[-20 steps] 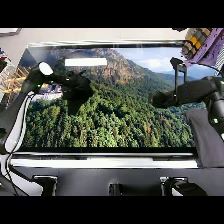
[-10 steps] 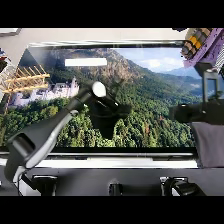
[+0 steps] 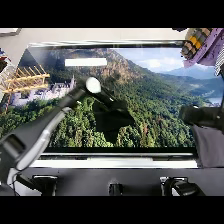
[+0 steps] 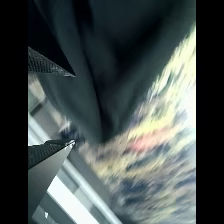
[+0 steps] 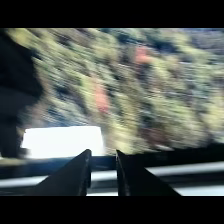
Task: Fold the clothes and pants, and hang the long-sleeved shirts on hangers.
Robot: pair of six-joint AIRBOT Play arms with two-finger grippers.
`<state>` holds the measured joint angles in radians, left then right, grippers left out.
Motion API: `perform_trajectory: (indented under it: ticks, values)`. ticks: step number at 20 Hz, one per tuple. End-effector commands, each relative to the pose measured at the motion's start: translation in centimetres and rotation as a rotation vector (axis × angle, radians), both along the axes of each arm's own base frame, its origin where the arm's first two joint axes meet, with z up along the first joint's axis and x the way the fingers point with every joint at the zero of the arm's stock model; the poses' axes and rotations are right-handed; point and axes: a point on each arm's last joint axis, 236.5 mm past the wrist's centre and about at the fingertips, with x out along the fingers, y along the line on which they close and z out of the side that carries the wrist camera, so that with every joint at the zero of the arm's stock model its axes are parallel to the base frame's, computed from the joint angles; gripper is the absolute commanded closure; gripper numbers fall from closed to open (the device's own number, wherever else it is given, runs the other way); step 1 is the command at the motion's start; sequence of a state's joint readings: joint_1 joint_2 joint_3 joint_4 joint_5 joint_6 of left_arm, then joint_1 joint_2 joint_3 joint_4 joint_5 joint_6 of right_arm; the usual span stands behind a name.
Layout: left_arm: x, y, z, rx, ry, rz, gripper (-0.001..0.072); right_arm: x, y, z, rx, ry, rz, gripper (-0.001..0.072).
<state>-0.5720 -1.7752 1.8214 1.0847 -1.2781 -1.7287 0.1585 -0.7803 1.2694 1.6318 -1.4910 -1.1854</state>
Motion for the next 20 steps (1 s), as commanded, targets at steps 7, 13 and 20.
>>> perform_trajectory:
  ticks: [7, 13, 20]
  values:
    - [3.1, 24.9, 12.4, 0.149, -0.150, 0.347, 0.0248, 9.5, 3.5, -5.8, 0.321, 0.166, 0.057, 0.0451]
    - [3.5, 27.4, 13.0, 0.152, -0.159, 0.405, 0.0249, 8.7, 5.7, -17.0, 0.491, 0.478, 0.189, 0.0192]
    - [4.1, 27.4, 11.4, 0.163, -0.127, 0.394, 0.0249, 8.8, 13.6, -24.9, 0.501, 0.541, 0.254, 0.0197]
